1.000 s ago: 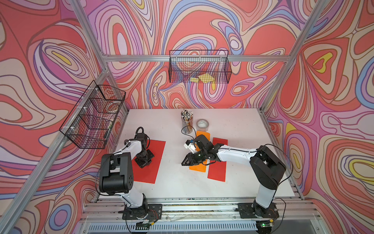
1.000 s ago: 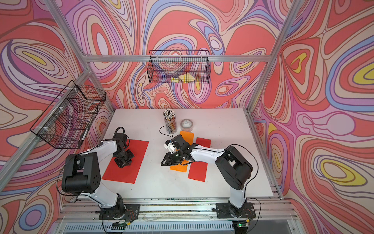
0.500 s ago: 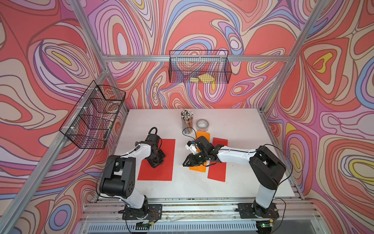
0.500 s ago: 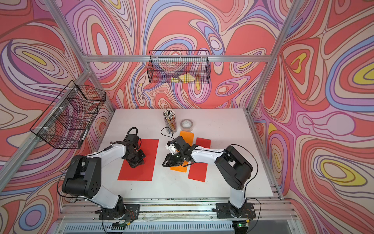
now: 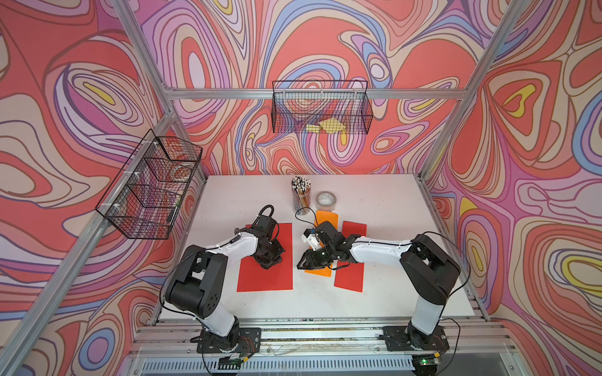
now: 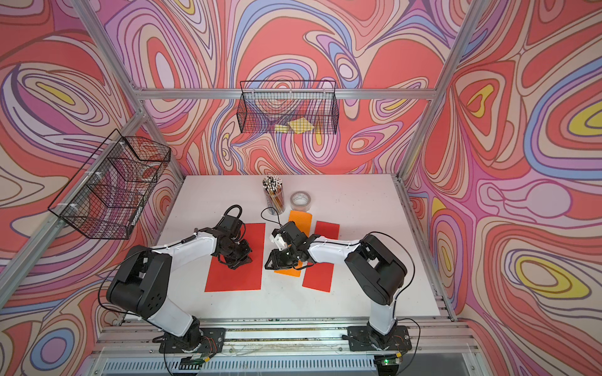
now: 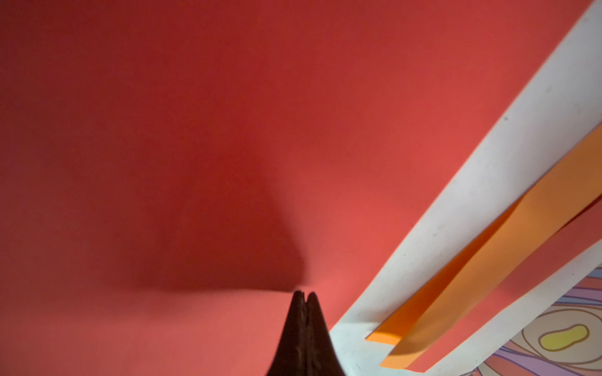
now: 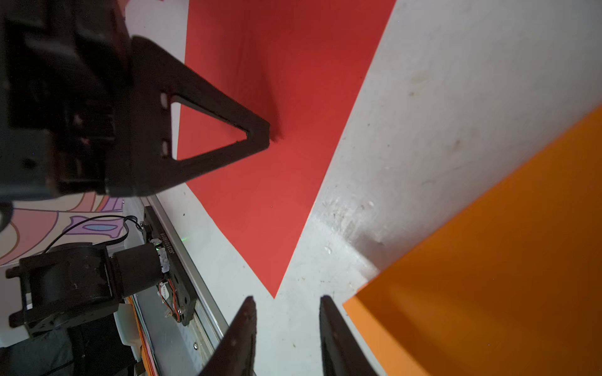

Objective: Fold the rectangular paper in half along the long edge
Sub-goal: Move the paper at the center of the board, then pick up the paper from the center of the board.

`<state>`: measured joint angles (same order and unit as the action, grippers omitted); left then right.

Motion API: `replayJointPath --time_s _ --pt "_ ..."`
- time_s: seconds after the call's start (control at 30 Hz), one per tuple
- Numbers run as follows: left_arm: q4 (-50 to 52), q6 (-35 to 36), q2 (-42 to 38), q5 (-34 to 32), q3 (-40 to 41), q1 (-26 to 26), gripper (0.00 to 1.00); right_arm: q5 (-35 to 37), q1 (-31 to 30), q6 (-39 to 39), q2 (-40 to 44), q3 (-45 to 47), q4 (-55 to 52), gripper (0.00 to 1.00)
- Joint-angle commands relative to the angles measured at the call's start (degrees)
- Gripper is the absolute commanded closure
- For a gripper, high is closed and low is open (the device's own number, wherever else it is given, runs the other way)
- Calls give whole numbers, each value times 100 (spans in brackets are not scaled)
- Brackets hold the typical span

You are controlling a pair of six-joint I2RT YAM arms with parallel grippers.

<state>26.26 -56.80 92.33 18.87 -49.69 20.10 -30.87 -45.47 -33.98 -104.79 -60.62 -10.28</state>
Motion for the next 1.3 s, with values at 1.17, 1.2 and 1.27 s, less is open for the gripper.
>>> replayJointPath --time_s 1.17,1.2,1.27 --pt "194 620 -895 -332 1198 -1734 100 122 -24 213 -1406 -1463 -701 40" --pt "153 617 -864 -309 1239 -1730 100 98 -19 208 -1460 -1492 -703 40" --pt "75 591 -808 -275 1317 -1729 100 -11 -23 186 -1567 -1539 -699 40"
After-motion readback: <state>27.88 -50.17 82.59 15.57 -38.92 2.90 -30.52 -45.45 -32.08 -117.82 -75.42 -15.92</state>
